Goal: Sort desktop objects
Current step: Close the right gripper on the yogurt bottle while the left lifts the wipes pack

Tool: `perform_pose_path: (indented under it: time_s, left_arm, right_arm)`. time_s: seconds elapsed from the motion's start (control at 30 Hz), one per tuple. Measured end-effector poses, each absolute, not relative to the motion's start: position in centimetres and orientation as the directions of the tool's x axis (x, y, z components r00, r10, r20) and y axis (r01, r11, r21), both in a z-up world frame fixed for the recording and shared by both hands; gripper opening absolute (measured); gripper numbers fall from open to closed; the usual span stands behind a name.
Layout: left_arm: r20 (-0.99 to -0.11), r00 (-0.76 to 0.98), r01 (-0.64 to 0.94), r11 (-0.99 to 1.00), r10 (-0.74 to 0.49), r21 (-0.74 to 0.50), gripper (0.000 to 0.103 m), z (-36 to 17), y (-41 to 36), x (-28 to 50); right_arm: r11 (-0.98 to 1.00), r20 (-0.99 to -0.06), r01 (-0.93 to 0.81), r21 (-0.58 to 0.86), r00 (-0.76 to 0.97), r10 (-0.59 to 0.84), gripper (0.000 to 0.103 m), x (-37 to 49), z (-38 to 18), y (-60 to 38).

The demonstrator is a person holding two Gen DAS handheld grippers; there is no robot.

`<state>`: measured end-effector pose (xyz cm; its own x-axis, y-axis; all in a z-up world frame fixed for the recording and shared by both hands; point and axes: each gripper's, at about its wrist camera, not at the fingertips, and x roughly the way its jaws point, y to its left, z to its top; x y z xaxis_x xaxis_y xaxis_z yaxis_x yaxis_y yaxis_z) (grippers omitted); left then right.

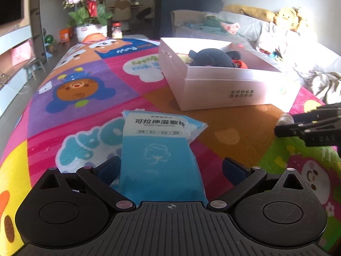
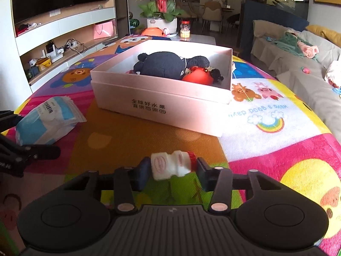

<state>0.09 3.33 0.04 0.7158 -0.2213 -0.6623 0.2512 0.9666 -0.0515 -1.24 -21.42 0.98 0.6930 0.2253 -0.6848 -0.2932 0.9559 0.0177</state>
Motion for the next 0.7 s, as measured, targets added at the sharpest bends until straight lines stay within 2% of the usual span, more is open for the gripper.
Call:
perform_pose_path:
  time_s: [0.2, 0.23, 0.27, 0.37, 0.57, 0.7]
  left_arm:
    - [-0.655, 0.73, 0.211, 0.976, -0.193, -0.052, 0.103, 0.3, 3.0, 0.0]
    - [-0.652, 0.734, 0.214, 0.976, -0.191, -0.046, 0.099, 0.3, 2.8, -0.2]
    - [-0.649, 0.737, 0.219, 0.975, -0.186, -0.031, 0.088, 0.4, 2.6, -0.3]
    - [-0.644, 0.749, 0.218, 0.976, -0.158, 0.014, 0.07, 0.6, 2.2, -0.9]
    - [-0.622, 0.767, 0.239, 0.97, -0.158, 0.047, 0.06, 0.9, 2.2, -3.3]
    - [-0.598, 0.778, 0.266, 0.963, -0.193, 0.036, 0.059, 2.2, 2.2, -4.8]
  right_arm:
    - [0.955, -0.689, -0.294, 0.026, 0.687, 0.23, 0.044, -2.6, 1.6, -21.3]
    - [0.954, -0.686, -0.298, 0.024, 0.689, 0.232, 0.044, -2.9, 1.8, -21.3]
    - [0.953, -0.683, -0.301, 0.022, 0.692, 0.234, 0.044, -3.2, 2.1, -21.3]
    - [0.948, -0.674, -0.318, 0.023, 0.695, 0.25, 0.044, -4.2, 2.8, -21.0]
    - [0.937, -0.659, -0.349, 0.021, 0.699, 0.276, 0.044, -5.8, 4.0, -20.4]
    - [0.934, -0.639, -0.357, 0.01, 0.716, 0.28, 0.044, -6.8, 4.9, -20.4]
